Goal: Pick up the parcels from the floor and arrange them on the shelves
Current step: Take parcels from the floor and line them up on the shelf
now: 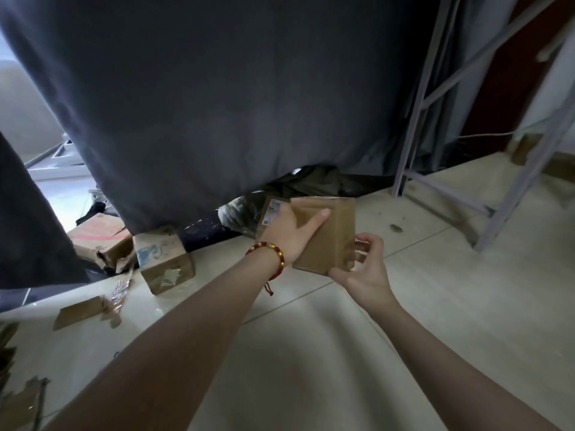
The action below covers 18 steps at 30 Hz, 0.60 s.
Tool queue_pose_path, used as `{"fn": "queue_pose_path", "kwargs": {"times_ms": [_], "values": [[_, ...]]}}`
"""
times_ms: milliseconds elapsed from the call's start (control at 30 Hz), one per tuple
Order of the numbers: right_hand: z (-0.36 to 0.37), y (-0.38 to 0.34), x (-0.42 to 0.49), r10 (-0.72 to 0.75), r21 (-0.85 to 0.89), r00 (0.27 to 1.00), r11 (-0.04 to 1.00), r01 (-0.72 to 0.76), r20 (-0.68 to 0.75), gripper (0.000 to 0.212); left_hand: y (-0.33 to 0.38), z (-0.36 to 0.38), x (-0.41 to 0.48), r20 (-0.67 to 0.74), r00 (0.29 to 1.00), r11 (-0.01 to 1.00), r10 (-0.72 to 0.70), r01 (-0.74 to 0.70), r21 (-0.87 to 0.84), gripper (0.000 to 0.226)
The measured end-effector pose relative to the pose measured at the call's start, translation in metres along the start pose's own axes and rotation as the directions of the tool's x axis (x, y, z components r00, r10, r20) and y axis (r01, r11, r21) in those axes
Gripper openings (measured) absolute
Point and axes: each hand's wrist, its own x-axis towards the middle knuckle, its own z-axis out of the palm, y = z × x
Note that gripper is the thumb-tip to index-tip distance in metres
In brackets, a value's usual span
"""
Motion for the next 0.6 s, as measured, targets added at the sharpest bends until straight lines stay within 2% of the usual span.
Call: {"fn": "queue_pose_path", "kwargs": {"times_ms": [100, 200, 267, 400, 500, 600], "values": [[-0.033, -0.023, -0.015, -0.194, -0.161, 0.980, 0.970, 0.183, -0.053, 0.105, 0.044, 0.009, -0.010, -0.095, 0.991, 0.989, 0.093, -0.103, -0.110, 0.089], [-0.062, -0.048, -0.023, -0.376, -0.302, 0.921, 0.893, 0.332, -0.101, 0.107, 0.081, 0.014, -0.025, -0.182, 0.957, 0.969, 0.227, -0.240, -0.053, 0.112], [-0.079, -0.066, -0.026, -0.461, -0.357, 0.881, 0.845, 0.397, -0.112, 0.102, 0.102, 0.011, -0.034, -0.213, 0.931, 0.951, 0.298, -0.310, -0.022, 0.115], [-0.110, -0.108, -0.029, -0.569, -0.402, 0.808, 0.783, 0.474, -0.155, 0.094, 0.145, -0.005, -0.055, -0.226, 0.868, 0.889, 0.443, -0.458, -0.018, 0.102], [-0.127, -0.146, -0.026, -0.625, -0.387, 0.753, 0.758, 0.525, -0.204, 0.090, 0.184, -0.024, -0.078, -0.242, 0.749, 0.777, 0.616, -0.629, 0.031, 0.100], [-0.137, -0.180, -0.021, -0.617, -0.385, 0.726, 0.777, 0.498, -0.304, 0.089, 0.226, -0.041, -0.096, -0.236, 0.559, 0.599, 0.795, -0.786, 0.153, 0.102]]}}
